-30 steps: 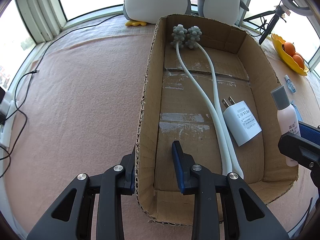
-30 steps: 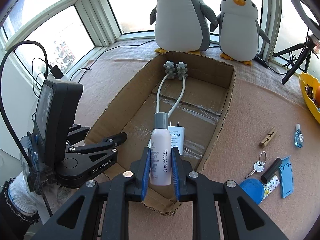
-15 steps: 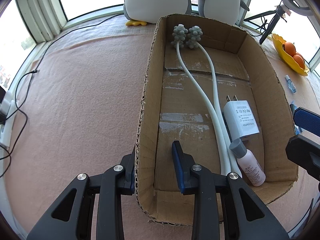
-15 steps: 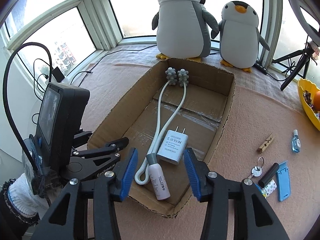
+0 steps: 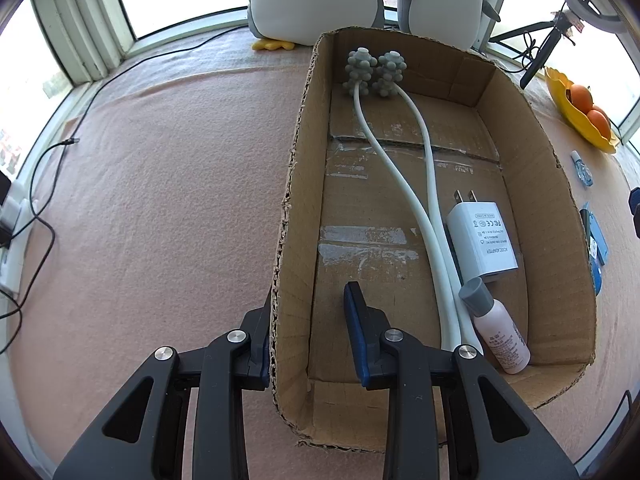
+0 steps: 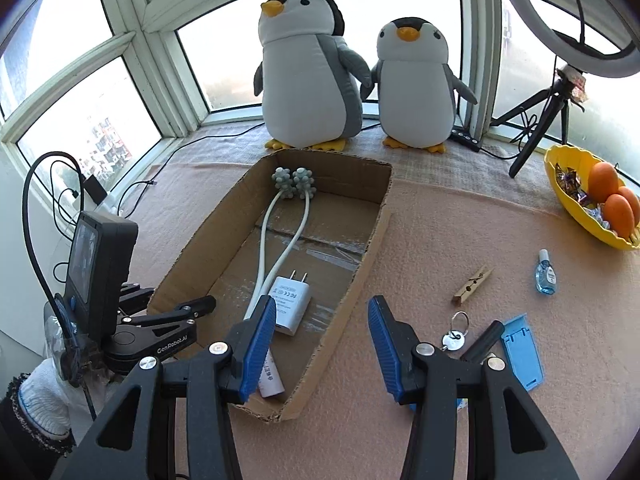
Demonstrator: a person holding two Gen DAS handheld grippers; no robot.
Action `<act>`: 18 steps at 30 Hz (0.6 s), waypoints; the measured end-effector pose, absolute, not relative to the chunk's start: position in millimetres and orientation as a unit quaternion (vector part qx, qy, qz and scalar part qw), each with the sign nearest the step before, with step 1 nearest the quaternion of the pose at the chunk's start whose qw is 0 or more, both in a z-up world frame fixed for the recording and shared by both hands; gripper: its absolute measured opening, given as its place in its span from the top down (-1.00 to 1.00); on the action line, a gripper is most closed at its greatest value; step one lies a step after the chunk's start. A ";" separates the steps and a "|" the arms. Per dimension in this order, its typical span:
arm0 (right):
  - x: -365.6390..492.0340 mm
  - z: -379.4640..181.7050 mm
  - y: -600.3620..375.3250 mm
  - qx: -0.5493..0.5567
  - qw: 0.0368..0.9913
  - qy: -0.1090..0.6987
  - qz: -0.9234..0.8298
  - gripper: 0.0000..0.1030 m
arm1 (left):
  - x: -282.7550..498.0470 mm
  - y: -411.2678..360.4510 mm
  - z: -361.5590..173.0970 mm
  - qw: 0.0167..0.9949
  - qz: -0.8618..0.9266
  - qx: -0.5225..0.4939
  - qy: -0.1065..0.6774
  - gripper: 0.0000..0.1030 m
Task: Organize rigid objects
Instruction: 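Move the right gripper to the blue eye-drop bottle and grasp it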
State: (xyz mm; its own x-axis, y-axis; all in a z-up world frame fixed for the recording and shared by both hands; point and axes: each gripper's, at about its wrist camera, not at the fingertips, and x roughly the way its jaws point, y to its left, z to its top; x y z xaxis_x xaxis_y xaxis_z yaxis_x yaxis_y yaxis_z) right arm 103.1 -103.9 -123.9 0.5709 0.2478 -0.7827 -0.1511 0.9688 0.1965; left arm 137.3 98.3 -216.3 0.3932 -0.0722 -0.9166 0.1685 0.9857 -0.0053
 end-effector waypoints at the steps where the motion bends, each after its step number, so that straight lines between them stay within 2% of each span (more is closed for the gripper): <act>1: 103.2 -124.1 -113.5 0.062 0.886 0.447 0.103 0.15 | 137.4 98.3 -216.2 0.833 -0.072 0.044 0.546 0.45; 18: 127.7 -161.4 -251.5 0.106 0.885 0.452 -0.036 0.15 | 137.8 95.7 -216.8 0.832 -0.067 0.049 0.548 0.45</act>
State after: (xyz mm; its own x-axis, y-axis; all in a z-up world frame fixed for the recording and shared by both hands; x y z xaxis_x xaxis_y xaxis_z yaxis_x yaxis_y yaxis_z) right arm 127.7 -251.5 -161.4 0.5887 0.0313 -0.8077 0.1602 0.9749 0.1546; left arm 137.8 95.7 -216.8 0.3898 -0.0587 -0.9190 0.1654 0.9862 0.0072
